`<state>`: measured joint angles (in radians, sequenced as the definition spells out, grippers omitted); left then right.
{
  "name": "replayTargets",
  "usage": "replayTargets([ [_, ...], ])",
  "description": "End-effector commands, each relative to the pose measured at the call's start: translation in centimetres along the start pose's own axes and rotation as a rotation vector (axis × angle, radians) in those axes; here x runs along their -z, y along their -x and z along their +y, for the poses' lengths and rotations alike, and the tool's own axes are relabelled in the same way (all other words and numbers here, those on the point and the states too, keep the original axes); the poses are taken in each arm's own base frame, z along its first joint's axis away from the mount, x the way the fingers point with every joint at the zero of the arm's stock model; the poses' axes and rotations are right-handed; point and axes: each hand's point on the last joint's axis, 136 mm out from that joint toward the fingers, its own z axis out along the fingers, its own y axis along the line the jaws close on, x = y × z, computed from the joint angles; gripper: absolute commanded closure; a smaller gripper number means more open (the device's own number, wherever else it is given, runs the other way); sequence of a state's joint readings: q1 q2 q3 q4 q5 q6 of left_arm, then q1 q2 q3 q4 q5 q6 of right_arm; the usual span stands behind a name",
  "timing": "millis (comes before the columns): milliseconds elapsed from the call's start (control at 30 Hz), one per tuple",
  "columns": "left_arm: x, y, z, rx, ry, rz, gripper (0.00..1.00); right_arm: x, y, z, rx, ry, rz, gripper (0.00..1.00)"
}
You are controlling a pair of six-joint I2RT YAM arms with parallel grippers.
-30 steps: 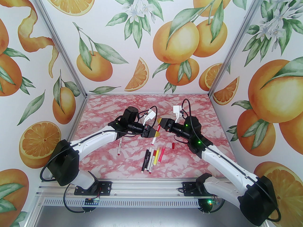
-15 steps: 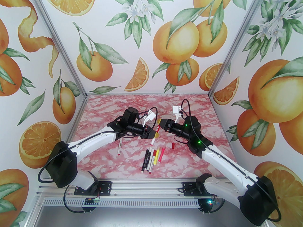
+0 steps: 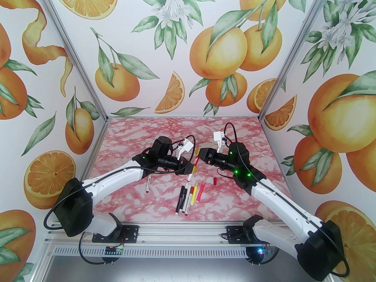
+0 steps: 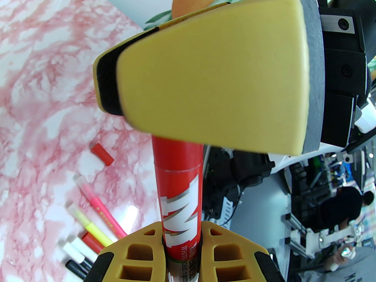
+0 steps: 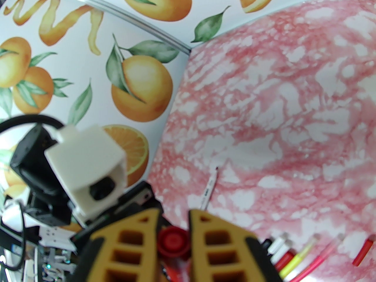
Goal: Open the pen caps
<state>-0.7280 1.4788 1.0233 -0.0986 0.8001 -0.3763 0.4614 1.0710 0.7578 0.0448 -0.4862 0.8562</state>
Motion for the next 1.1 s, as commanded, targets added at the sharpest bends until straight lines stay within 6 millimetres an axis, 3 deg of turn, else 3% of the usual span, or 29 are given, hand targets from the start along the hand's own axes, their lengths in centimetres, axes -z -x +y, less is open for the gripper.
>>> replayTargets([
  [0,-0.6,-3.8,-1.5,0.057,-0.078,0.110,1.00,2.1,6.5,2.4,0.064,0.007,-0.254,0.96],
  [567,-0.8,-5.3,-3.6,0.046,-0.189,0.166,1.00,2.6,9.0,4.6,0.100,0.113,-0.295,0.96],
  [1067,-0.1,-6.6,-3.7,0.034,-0.179,0.213,1.00,2.7,9.9,5.5,0.140,0.157,-0.260,0.96],
])
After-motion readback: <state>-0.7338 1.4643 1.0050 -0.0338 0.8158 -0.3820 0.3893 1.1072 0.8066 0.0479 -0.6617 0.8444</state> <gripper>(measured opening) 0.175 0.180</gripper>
